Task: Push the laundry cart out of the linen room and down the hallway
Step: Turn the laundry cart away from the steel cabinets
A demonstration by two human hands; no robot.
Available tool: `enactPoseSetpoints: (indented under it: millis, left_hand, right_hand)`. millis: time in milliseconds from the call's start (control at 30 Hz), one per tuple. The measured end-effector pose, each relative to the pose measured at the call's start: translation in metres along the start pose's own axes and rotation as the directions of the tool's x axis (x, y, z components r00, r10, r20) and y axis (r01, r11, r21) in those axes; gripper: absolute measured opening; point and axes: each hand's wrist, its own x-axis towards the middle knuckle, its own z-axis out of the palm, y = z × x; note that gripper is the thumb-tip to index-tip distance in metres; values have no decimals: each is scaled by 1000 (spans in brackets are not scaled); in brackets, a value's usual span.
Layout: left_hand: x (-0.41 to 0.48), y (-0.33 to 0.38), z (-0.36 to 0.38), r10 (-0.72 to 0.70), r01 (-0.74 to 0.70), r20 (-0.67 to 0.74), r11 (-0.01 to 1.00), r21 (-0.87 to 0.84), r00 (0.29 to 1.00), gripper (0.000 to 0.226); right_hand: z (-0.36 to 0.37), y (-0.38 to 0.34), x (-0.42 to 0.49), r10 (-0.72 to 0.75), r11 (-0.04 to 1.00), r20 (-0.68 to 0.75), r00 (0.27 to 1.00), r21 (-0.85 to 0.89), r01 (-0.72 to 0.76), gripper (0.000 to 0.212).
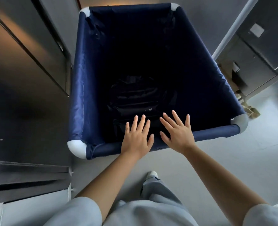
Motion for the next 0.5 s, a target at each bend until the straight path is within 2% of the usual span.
enactPoseSetpoints:
  millis: [133,500]
  left_hand:
    - [37,-7,-2,-22,22,-16,1000,1,1000,57]
    - [134,-65,-19,-118,118,-14,992,48,993,61]
  right_hand:
    - [2,19,39,-22,999,50,999,-30,23,57]
    - [5,31,151,-141,990,20,990,12,141,57]
